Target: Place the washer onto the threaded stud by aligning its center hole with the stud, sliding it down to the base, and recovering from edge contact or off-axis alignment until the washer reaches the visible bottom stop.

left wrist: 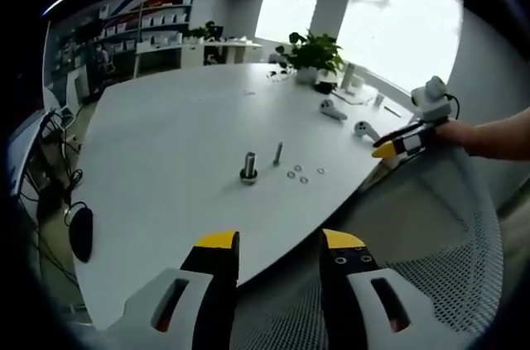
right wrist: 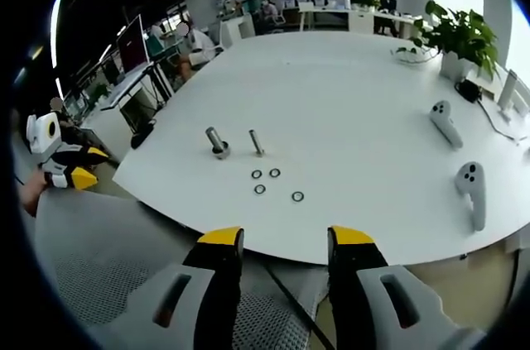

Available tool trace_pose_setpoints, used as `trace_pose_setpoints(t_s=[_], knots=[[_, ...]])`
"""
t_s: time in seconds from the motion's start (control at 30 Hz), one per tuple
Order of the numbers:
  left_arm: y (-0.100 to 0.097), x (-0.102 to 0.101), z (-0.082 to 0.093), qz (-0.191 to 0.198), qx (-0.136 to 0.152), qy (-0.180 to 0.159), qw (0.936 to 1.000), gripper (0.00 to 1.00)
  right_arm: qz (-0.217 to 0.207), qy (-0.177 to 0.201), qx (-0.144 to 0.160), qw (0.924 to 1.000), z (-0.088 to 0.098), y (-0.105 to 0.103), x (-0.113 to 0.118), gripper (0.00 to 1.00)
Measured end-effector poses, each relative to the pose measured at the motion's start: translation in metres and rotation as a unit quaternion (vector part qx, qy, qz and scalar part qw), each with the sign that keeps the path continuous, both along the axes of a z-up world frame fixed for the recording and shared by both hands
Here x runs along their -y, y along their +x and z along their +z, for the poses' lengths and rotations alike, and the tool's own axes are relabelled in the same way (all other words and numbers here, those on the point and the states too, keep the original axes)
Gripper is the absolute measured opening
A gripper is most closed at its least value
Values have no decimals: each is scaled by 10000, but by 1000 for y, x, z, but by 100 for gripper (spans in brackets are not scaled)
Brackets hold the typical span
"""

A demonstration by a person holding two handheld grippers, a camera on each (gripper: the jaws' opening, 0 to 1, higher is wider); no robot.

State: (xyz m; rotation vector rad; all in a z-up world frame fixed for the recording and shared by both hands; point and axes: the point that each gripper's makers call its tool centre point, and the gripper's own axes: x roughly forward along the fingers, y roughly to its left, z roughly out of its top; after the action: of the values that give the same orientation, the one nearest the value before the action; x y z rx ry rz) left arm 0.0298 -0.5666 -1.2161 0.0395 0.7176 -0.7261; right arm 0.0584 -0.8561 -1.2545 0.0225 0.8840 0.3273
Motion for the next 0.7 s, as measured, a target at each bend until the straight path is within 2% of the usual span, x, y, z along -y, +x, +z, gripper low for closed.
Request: trace_pose_setpoints(t_s=[0.27, 0.3, 0.4, 0.6, 0.7], knots=[[3, -2, 1, 95, -13, -45, 9999, 36, -8, -82, 29, 10000, 2, 4, 0, 49], [3, -2, 1, 96, -7, -37, 9999, 36, 114, -256, 109, 9995, 4, 6, 2, 49], [3, -2, 1, 90, -12, -18, 10000, 36, 332, -424, 107, 9985, 5, 5, -2, 49], [2, -2, 1, 76, -19, -53, 10000, 36, 438, -374, 23, 9983, 6, 9, -7, 49], [2, -1, 1, 57, -21, -49, 10000, 36, 668, -559, -12, 9962, 5, 13, -8, 49]])
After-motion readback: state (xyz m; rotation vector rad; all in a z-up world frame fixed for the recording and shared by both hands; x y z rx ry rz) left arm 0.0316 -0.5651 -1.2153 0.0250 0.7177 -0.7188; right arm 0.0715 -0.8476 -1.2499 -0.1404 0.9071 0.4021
